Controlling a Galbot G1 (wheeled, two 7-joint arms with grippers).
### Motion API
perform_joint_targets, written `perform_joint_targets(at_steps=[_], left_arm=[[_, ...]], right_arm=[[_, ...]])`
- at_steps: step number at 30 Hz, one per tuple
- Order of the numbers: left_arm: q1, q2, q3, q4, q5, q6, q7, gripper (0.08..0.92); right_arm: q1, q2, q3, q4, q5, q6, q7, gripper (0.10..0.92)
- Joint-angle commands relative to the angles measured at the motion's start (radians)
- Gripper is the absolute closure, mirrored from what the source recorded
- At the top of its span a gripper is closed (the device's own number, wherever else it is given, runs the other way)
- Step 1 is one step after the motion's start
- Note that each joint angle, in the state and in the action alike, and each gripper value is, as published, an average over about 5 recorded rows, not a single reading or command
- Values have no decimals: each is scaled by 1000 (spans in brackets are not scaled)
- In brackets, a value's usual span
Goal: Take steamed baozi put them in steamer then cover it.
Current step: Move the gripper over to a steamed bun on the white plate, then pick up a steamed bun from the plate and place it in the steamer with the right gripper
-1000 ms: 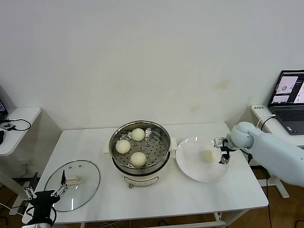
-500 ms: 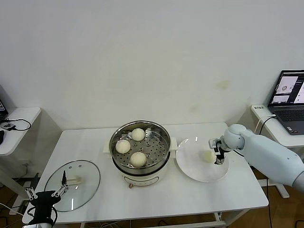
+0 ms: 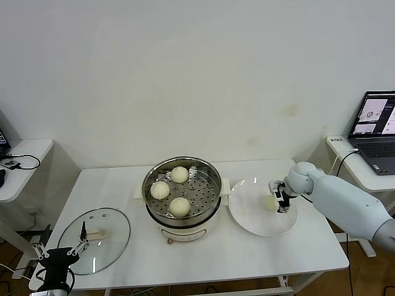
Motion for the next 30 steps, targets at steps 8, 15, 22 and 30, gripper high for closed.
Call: perform_joint_targets(at_steps=[8, 15, 22, 30], left_arm=[[4, 0, -3, -7, -2, -1, -1, 177], [7, 1, -6, -10, -4, -1, -1, 177], [4, 2, -6, -9, -3, 0, -1, 177], [-4, 2, 9, -10, 3, 2, -1, 177]], right_arm=[[-3, 16, 13, -16, -1, 1, -5, 392], [11, -1, 21, 7, 8, -3, -13, 446], [136, -83, -26, 131, 84, -35, -27, 457], [480, -180, -259, 371, 293, -118, -26, 453]])
